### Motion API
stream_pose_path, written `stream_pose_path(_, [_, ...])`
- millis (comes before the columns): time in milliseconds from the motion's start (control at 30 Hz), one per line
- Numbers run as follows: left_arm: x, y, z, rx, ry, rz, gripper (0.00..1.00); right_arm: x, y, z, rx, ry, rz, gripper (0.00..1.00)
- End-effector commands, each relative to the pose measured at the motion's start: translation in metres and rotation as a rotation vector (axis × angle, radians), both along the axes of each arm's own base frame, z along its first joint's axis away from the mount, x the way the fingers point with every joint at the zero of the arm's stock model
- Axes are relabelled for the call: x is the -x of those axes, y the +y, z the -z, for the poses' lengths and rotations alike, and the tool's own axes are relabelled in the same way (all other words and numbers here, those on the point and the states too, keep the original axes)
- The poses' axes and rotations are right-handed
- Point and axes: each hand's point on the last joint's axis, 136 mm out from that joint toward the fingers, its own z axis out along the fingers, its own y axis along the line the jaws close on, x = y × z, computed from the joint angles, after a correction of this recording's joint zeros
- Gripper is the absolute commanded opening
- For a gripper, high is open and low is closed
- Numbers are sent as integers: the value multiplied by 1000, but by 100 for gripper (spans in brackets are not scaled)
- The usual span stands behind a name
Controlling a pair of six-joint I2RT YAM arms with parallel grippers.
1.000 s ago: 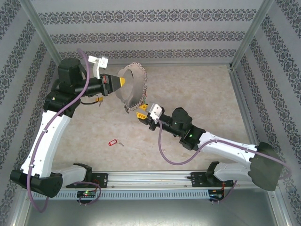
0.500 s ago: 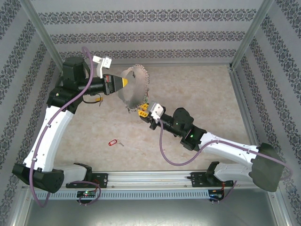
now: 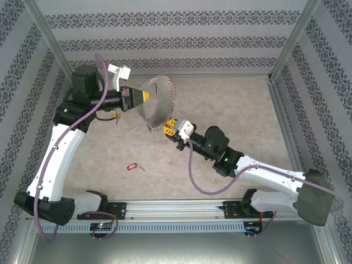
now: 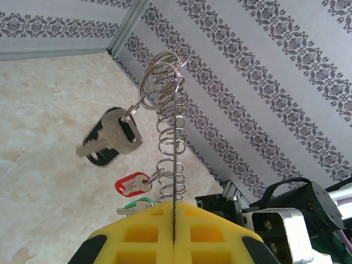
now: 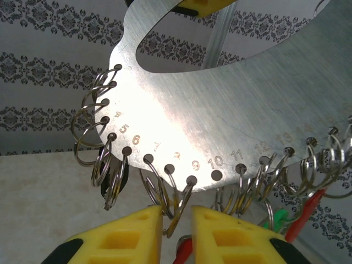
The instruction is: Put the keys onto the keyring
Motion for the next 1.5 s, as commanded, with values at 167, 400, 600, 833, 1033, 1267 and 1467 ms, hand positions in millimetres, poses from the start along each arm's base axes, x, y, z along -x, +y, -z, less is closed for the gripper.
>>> stream_pose_path(167, [13, -3, -21, 9, -75, 49, 0, 5, -5, -3, -31, -14, 2, 25])
stream_pose_path(400, [15, -3, -24, 10, -95, 56, 0, 30, -6, -1, -36, -39, -119, 34])
stream_pose_path(600, [17, -2, -21, -12, -116, 64, 0, 28, -24, -3, -38, -59, -64, 36])
stream_pose_path(833, [19, -2, -14, -44, -139, 87, 0, 14, -42, -9, -43, -74, -11, 34])
stream_pose_path(1033, [23, -7, -9, -55, -182, 156, 0, -11, -49, -13, -37, -76, 55, 33])
stream_pose_path(1267, [33, -7, 0, -135, -270, 235, 0, -15, -57, -25, -7, -156, 36, 37])
stream_pose_path(1467, [34, -11, 13, -166, -367, 316, 0, -21, -71, -23, 11, -165, 48, 37])
